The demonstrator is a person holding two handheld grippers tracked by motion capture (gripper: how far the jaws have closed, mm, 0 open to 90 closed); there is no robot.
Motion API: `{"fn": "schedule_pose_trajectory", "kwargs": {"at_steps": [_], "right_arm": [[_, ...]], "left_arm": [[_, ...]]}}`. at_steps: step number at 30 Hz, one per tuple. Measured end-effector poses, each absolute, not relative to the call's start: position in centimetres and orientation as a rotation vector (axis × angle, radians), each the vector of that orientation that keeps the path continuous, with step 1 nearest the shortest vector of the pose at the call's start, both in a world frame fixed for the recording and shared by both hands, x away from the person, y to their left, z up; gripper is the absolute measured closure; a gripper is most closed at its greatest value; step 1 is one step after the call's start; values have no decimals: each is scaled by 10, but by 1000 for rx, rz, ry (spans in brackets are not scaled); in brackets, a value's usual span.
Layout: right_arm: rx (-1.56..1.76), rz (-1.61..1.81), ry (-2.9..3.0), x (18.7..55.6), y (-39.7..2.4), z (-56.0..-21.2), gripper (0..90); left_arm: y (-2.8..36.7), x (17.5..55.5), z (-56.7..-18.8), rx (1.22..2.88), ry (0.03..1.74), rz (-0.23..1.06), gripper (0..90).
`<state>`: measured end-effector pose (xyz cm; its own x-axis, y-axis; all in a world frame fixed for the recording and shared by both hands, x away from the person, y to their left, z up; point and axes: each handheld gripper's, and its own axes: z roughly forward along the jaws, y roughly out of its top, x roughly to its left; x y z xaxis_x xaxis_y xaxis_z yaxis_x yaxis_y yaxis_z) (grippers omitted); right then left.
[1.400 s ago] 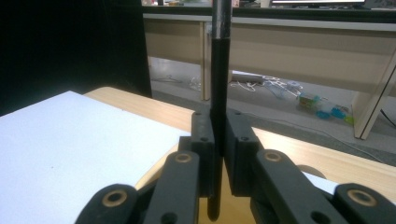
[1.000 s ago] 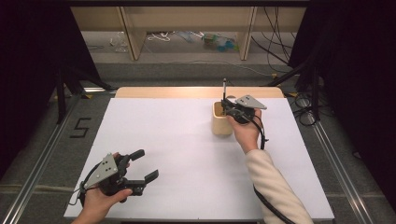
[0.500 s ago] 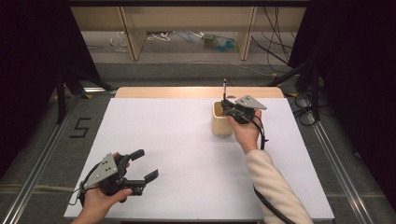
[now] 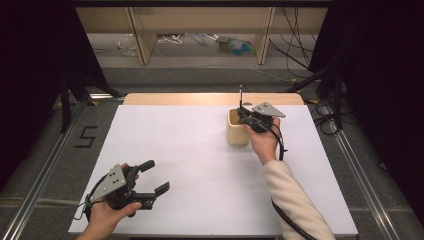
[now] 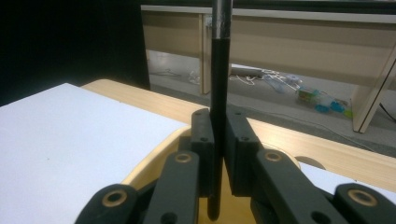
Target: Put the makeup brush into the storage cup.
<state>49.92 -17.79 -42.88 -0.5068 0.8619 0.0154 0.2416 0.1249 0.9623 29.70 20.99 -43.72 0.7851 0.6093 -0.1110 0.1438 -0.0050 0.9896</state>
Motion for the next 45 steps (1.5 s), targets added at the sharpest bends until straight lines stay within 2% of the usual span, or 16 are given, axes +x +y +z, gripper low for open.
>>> {"fn": "schedule_pose_trajectory", "kwargs": {"at_steps": [25, 27, 28, 29, 30, 31, 32, 33, 34, 36, 38, 45], "right_arm": [[1062, 1414, 1832, 500, -178, -430, 820], [1065, 1424, 1829, 500, -177, -429, 769], [1078, 1405, 1846, 499, -177, -428, 653], [1078, 1405, 1846, 499, -177, -428, 653], [1077, 1412, 1850, 500, -176, -426, 496], [1077, 1412, 1850, 500, -176, -426, 496], [1073, 1409, 1842, 501, -176, -425, 444], [1060, 1417, 1844, 501, -175, -423, 383], [1082, 1406, 1837, 501, -174, -420, 283], [1081, 1408, 1832, 500, -173, -419, 266], [1053, 1429, 1828, 499, -173, -417, 192], [1016, 1402, 1856, 496, -175, -415, 187]], "left_arm": [[210, 297, -437, 1559, 622, 408, 131], [210, 297, -437, 1559, 622, 409, 131], [210, 297, -437, 1558, 621, 409, 131], [210, 297, -437, 1558, 621, 409, 131], [210, 297, -437, 1558, 622, 409, 131], [210, 297, -437, 1558, 622, 409, 131], [210, 297, -437, 1559, 622, 409, 131], [210, 297, -437, 1559, 622, 409, 131], [210, 297, -437, 1559, 622, 409, 131], [210, 297, -437, 1559, 622, 410, 130], [210, 297, -437, 1558, 622, 410, 130], [210, 297, -436, 1559, 615, 411, 130]]}}
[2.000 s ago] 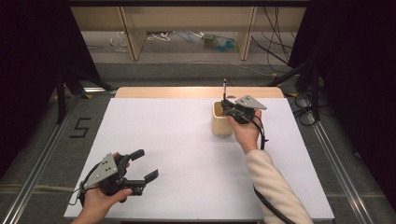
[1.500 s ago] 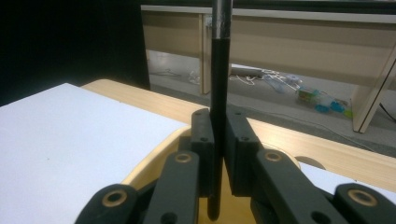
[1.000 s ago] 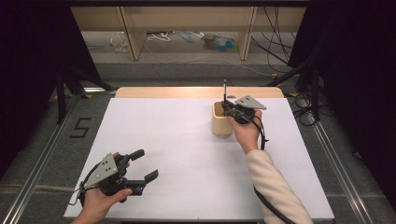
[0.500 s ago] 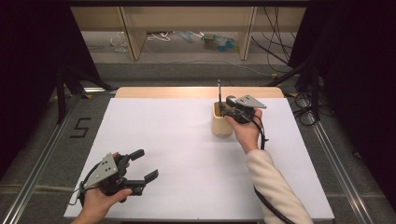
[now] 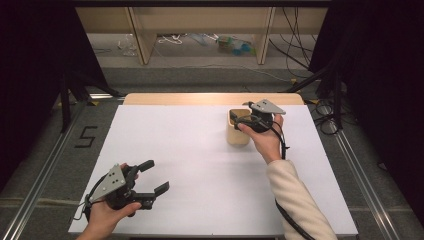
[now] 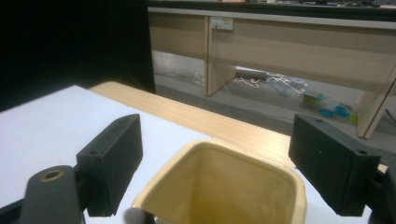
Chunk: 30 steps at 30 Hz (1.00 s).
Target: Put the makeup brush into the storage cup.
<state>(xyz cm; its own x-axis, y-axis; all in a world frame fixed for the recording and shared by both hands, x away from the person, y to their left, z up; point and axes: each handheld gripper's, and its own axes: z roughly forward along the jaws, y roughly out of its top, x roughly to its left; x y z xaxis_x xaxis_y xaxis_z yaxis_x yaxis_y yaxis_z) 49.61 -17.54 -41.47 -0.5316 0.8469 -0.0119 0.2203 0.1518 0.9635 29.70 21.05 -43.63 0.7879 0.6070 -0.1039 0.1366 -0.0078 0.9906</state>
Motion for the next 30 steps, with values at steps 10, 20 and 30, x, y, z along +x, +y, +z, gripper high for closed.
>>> {"fn": "schedule_pose_trajectory", "kwargs": {"at_steps": [10, 20, 30], "right_arm": [[1006, 1425, 1838, 489, -179, -408, 187], [998, 1436, 1847, 478, -186, -405, 183], [937, 1449, 1883, 463, -181, -400, 175]], "left_arm": [[210, 296, -436, 1553, 626, 411, 130], [211, 297, -436, 1556, 628, 416, 129], [212, 297, -436, 1557, 629, 423, 128]]}}
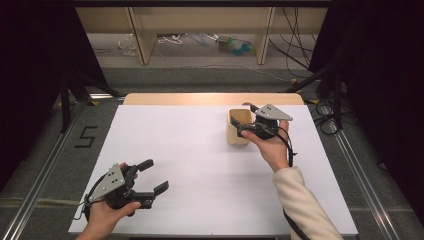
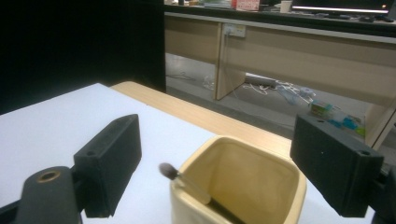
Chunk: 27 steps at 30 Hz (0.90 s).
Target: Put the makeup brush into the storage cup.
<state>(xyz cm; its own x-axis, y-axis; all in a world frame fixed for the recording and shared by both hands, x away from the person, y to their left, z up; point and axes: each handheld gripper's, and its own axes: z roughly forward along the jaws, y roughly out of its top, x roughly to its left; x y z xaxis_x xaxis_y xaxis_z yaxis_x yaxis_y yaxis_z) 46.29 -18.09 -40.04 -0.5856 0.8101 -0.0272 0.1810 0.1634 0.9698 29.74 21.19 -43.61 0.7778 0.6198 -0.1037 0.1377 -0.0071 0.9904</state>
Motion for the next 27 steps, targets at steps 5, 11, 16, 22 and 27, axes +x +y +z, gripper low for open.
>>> {"fn": "schedule_pose_trajectory", "kwargs": {"at_steps": [5, 11, 16, 22, 27], "right_arm": [[922, 1462, 1876, 454, -185, -397, 175], [897, 1476, 1868, 440, -193, -393, 178], [887, 1497, 1893, 428, -198, -392, 178], [871, 1506, 1903, 415, -205, -394, 178], [847, 1519, 1910, 402, -213, -393, 178]], "left_arm": [[212, 297, -436, 1554, 634, 421, 127], [211, 298, -436, 1554, 633, 422, 127], [213, 299, -437, 1555, 637, 427, 126], [213, 300, -437, 1553, 638, 434, 126], [214, 301, -437, 1551, 643, 438, 126]]}}
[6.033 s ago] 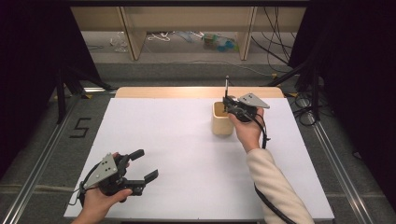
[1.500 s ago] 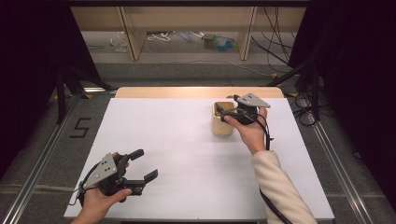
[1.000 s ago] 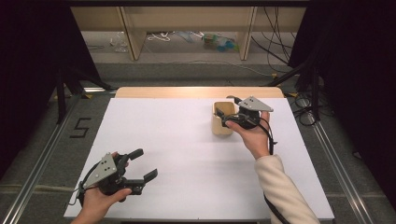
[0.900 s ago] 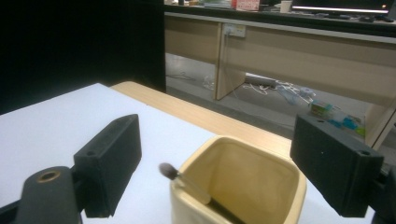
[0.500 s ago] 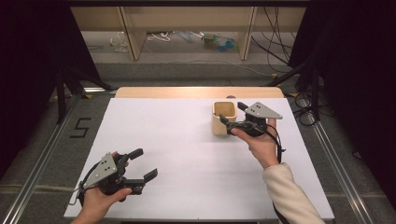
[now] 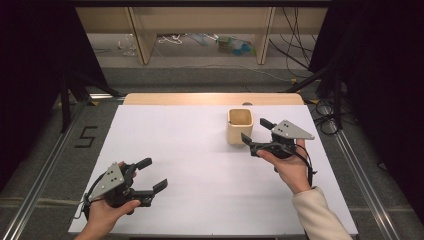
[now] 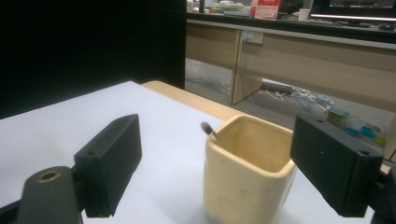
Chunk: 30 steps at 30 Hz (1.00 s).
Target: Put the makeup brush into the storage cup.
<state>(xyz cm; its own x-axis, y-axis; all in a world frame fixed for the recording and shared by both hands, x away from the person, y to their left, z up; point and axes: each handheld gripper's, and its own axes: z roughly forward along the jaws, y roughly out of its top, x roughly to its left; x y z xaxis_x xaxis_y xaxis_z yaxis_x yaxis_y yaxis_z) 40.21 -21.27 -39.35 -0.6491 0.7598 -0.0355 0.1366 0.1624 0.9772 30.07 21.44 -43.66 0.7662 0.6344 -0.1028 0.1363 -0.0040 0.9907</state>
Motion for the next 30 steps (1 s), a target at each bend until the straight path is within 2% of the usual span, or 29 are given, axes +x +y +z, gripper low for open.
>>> {"fn": "schedule_pose_trajectory", "kwargs": {"at_steps": [12, 30], "right_arm": [[833, 1521, 1947, 367, -230, -404, 177], [834, 1544, 1985, 336, -241, -422, 176]], "left_arm": [[217, 304, -437, 1553, 648, 450, 127], [218, 306, -440, 1560, 655, 458, 127]]}}
